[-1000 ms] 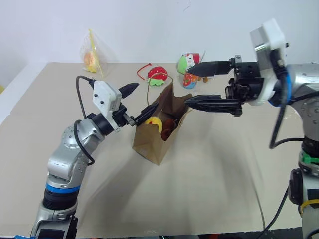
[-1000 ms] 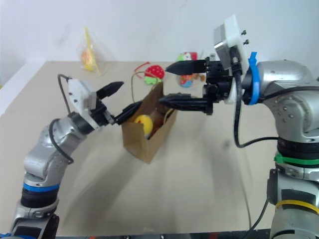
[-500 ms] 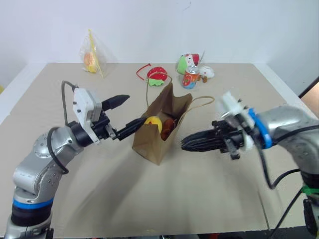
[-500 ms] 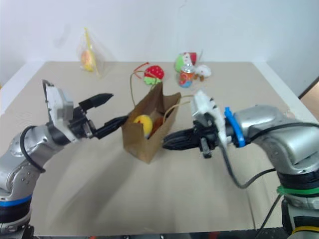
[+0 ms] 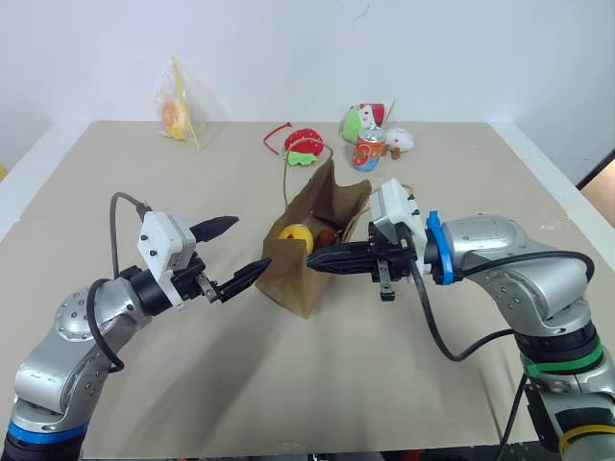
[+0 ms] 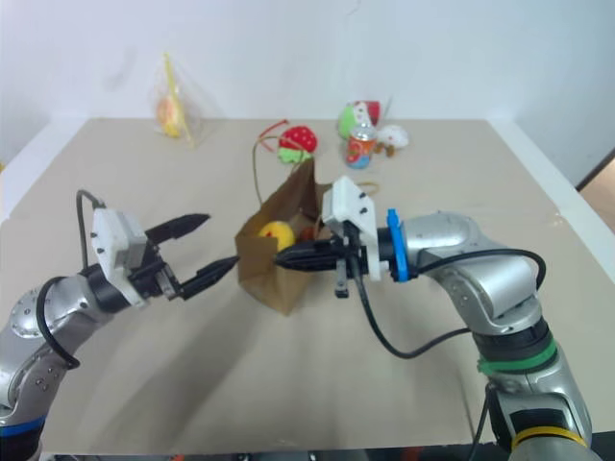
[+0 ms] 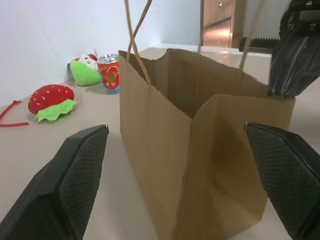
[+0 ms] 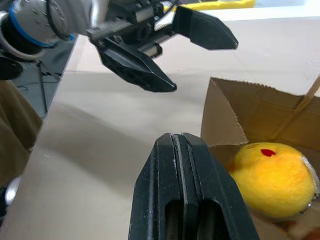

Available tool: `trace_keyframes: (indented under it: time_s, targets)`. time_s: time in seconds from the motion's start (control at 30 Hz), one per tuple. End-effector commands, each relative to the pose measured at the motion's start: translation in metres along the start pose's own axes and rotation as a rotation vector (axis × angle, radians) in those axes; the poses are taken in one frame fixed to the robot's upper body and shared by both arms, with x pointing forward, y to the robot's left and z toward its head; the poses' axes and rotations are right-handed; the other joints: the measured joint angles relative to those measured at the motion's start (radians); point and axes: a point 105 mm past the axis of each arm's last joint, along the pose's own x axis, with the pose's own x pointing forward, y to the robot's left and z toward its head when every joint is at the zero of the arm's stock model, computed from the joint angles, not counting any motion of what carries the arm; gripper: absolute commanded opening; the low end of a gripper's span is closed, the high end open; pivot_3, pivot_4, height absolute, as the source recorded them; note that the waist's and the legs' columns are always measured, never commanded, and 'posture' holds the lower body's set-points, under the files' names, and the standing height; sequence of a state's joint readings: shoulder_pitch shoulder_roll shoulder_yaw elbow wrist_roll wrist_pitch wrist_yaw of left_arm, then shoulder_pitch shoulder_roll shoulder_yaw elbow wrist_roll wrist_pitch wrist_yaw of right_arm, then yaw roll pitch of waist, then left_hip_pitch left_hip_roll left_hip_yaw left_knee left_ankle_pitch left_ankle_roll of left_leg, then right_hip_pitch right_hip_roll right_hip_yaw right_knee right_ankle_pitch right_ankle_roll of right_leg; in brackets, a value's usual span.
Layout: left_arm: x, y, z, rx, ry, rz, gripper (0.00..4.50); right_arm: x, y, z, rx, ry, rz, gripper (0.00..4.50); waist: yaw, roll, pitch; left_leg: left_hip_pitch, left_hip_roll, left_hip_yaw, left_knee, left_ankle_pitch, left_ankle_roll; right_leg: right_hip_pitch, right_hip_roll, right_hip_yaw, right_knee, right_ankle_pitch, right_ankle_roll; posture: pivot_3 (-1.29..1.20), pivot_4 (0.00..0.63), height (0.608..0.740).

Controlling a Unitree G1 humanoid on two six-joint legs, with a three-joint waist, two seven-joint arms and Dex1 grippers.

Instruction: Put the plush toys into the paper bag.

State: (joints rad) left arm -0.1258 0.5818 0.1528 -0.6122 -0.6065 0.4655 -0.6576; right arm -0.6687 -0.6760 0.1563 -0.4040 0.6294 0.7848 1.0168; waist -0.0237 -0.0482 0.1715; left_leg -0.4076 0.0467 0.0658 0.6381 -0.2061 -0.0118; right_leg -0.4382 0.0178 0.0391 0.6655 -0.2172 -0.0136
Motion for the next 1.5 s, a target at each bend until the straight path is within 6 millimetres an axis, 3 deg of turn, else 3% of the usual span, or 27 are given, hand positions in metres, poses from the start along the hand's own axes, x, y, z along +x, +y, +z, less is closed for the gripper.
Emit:
trace_keyframes:
  time_s: [0.03, 0.17, 0.33, 0.5, 0.7, 1.1, 1.5]
  targets:
    - [0.003, -0.007, 0.011, 0.045, -0.045, -0.021, 4.50, 0.004, -0.004, 0.010, -0.056, -0.018, -0.018, 0.05, -0.001, 0.000, 0.000, 0.000, 0.000, 0.000, 0.000, 0.000, 0.000, 0.000, 0.000, 0.000, 0.000, 0.000, 0.000, 0.00, 0.150, 0.740]
    - [0.003, -0.006, 0.010, 0.042, -0.045, -0.016, 4.50, -0.005, -0.007, 0.020, -0.062, -0.033, -0.025, 0.05, 0.000, 0.000, 0.000, 0.000, 0.000, 0.000, 0.000, 0.000, 0.000, 0.000, 0.000, 0.000, 0.000, 0.000, 0.000, 0.00, 0.150, 0.740]
    - [0.002, -0.004, 0.008, 0.041, -0.040, -0.013, 4.50, -0.024, 0.009, 0.028, -0.031, -0.020, 0.050, 0.05, 0.000, 0.000, 0.000, 0.000, 0.000, 0.000, 0.000, 0.000, 0.000, 0.000, 0.000, 0.000, 0.000, 0.000, 0.000, 0.00, 0.150, 0.740]
    - [0.004, -0.003, 0.009, 0.048, -0.050, -0.019, 4.50, -0.033, 0.022, 0.010, 0.025, 0.060, 0.096, 0.05, 0.000, 0.000, 0.000, 0.000, 0.000, 0.000, 0.000, 0.000, 0.001, 0.000, 0.000, 0.000, -0.001, 0.000, 0.000, 0.00, 0.150, 0.740]
    - [0.008, -0.011, 0.012, -0.006, -0.072, -0.071, 4.50, -0.019, 0.009, -0.009, 0.001, 0.072, 0.028, 0.05, -0.001, 0.000, 0.000, 0.001, 0.001, 0.000, 0.000, 0.000, 0.001, 0.000, 0.001, 0.000, 0.000, 0.000, 0.000, 0.00, 0.150, 0.740]
    - [0.004, -0.008, 0.011, 0.033, -0.057, -0.061, 4.50, 0.004, -0.009, -0.006, -0.116, 0.020, -0.028, 0.05, 0.000, 0.000, 0.000, 0.000, 0.000, 0.000, 0.000, 0.000, 0.000, 0.000, 0.002, 0.001, 0.000, 0.000, 0.000, 0.00, 0.150, 0.740]
    - [0.007, -0.021, -0.005, -0.019, -0.019, -0.066, 4.50, 0.020, -0.017, -0.015, -0.154, 0.032, -0.027, 0.05, -0.001, 0.000, 0.000, 0.000, 0.001, 0.001, 0.000, 0.000, 0.000, -0.001, 0.001, 0.001, 0.000, 0.000, 0.000, 0.00, 0.150, 0.740]
